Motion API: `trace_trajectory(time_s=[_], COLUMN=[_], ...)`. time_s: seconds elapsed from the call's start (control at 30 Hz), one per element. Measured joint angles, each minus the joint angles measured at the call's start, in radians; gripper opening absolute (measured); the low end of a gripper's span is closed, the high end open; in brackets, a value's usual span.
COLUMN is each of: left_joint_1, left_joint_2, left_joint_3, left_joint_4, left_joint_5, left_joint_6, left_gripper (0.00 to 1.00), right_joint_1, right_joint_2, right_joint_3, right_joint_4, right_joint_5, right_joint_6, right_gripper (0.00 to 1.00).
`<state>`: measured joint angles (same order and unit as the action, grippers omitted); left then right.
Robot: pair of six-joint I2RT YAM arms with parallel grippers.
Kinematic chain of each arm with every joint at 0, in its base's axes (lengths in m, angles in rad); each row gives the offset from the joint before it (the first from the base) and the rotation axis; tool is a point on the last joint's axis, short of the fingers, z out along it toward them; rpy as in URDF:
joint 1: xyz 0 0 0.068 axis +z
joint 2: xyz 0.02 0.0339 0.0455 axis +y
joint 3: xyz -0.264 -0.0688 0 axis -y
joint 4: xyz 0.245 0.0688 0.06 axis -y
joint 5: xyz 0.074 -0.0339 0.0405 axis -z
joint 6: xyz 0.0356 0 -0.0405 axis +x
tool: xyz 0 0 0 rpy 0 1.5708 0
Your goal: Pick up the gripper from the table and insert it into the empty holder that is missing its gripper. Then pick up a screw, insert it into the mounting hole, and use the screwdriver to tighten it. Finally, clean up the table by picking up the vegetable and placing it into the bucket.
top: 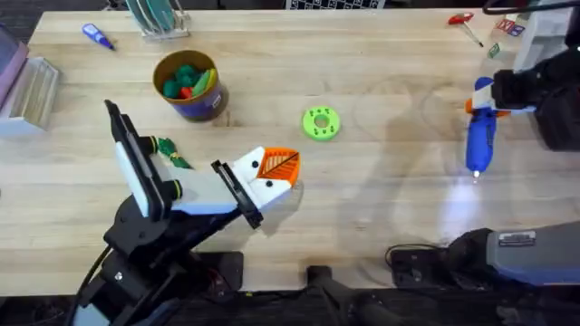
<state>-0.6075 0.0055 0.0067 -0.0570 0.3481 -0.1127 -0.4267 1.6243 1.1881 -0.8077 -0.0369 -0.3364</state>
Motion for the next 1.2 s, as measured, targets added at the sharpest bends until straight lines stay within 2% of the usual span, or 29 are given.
trace_trajectory(time_s=[0.27,0.83,0.93,1.07,1.2], left_joint_1=[0.000,0.000,0.000,0.000,0.000], left_joint_2=[0.000,0.000,0.000,0.000,0.000], left_joint_3=[0.000,0.000,0.000,0.000,0.000], left_joint_4=[0.000,0.000,0.000,0.000,0.000], left_joint_5=[0.000,0.000,0.000,0.000,0.000], left_joint_6=[0.000,0.000,0.000,0.000,0.000], left_gripper=[0.016,0.016,0.016,0.016,0.016], right_joint_1=[0.105,0.243,0.284,0.348,0.458], right_joint_2=[-0.113,-0.492,-0.563,-0.680,-0.819], right_joint_3=[-0.001,-0.011,-0.061,-0.185,-0.326], right_joint_4=[0.008,0.139,0.188,0.303,0.429], right_joint_5=[-0.008,-0.009,-0.010,-0.009,-0.010], right_joint_6=[0.053,0.184,0.222,0.291,0.336], right_gripper=[0.023,0.022,0.022,0.022,0.022])
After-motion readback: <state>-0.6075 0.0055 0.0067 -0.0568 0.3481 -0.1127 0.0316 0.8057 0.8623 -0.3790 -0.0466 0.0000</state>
